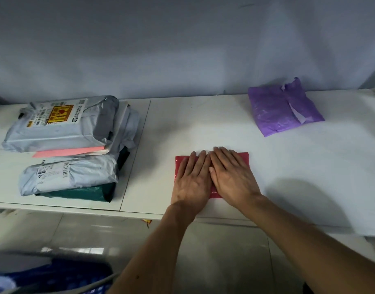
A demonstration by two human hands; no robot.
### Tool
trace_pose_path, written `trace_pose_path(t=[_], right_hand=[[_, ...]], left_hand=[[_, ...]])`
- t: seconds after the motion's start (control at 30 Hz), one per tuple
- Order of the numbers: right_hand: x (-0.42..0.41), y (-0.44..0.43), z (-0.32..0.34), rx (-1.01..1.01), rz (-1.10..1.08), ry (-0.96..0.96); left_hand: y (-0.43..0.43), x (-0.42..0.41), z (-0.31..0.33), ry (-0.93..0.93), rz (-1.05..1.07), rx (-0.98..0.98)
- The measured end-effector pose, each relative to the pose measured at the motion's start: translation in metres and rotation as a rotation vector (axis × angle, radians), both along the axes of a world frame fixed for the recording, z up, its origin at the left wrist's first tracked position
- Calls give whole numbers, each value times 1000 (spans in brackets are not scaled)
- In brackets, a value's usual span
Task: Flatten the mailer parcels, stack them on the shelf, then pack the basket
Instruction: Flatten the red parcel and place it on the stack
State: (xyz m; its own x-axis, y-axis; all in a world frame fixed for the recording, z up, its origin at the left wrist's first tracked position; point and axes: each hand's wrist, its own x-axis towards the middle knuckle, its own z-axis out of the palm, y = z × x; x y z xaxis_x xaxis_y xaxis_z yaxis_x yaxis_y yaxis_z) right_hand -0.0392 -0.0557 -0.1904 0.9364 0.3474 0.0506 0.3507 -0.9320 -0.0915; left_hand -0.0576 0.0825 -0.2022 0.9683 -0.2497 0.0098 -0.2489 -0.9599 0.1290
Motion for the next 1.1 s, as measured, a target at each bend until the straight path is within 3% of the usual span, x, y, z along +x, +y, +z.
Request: trace_pose_path(t=[0.63,0.83,1.1], right_hand=[[5,-4,-13,-12,17,5],[6,-4,-13,-12,31,26],[7,-5,-11,5,42,33]], left_hand=[[3,2,-3,50,2,-21],[12,8,4,55,-12,-110],[12,4,-7,-14,16,60]])
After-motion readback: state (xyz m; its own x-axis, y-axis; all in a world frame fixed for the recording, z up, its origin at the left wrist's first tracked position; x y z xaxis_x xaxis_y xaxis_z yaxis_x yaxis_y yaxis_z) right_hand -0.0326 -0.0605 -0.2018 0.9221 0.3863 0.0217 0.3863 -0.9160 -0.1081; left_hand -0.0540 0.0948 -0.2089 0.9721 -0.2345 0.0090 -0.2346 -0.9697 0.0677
